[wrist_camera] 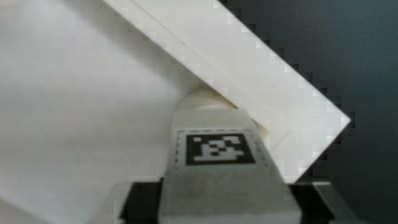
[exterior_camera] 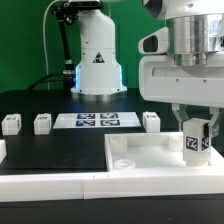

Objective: Assemble square table

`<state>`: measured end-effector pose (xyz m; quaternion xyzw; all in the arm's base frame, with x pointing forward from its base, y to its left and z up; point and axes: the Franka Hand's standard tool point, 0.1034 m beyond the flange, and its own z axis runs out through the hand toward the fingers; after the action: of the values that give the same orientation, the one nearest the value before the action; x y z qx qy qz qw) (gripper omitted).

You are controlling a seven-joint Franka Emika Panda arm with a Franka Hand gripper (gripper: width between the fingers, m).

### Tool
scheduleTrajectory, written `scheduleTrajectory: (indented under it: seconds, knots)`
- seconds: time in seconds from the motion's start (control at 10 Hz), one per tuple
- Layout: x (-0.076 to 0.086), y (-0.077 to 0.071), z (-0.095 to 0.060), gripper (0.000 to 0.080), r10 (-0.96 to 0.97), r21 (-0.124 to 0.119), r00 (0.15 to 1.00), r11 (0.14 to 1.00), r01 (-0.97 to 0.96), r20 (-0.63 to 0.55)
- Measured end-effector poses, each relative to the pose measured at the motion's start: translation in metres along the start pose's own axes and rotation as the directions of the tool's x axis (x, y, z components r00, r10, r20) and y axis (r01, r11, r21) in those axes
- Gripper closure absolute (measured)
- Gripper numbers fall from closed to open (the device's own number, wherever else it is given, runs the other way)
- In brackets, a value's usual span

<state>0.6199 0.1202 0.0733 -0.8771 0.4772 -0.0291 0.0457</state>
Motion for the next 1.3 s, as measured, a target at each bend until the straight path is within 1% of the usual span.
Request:
scheduleTrajectory:
  seconds: [0.2, 0.3, 0.4, 0.5, 0.6, 0.7, 0.8, 0.9, 1.1, 1.3]
  knots:
    - [-0.0003, -0.0001, 0.0, 0.0507, 0.064, 0.0, 0.998, 0.998, -0.064, 0.001]
    - [-0.0013, -0.0004, 0.0002, 0.0507, 0.146, 0.002, 0.989, 0.989, -0.146, 0.008]
    - [-0.0029, -0.0007, 0.0009, 0.0507, 0.18, 0.003, 0.984, 0.984, -0.18, 0.012]
    - [-0.0034, -0.0004, 0.0012, 0.0253, 0.133, 0.001, 0.991, 0.991, -0.133, 0.013]
    - [-0.0044, -0.0004, 0.0013, 0.0253, 0.1, -0.001, 0.995, 0.995, -0.1, 0.015]
    - [-0.0052, -0.0004, 0.0013, 0.0182, 0.093, -0.005, 0.996, 0.996, -0.092, 0.018]
    - [-0.005, -0.0005, 0.0013, 0.0182, 0.035, -0.007, 0.999, 0.999, -0.035, 0.019]
    - [-0.0039, -0.0007, 0.001, 0.0155, -0.077, -0.004, 0.997, 0.997, 0.077, 0.02]
    - [-0.0019, -0.0012, 0.0003, 0.0151, -0.244, -0.001, 0.97, 0.97, 0.244, 0.019]
    - [-0.0011, -0.0026, -0.0002, 0.015, -0.425, 0.003, 0.905, 0.905, 0.425, 0.018]
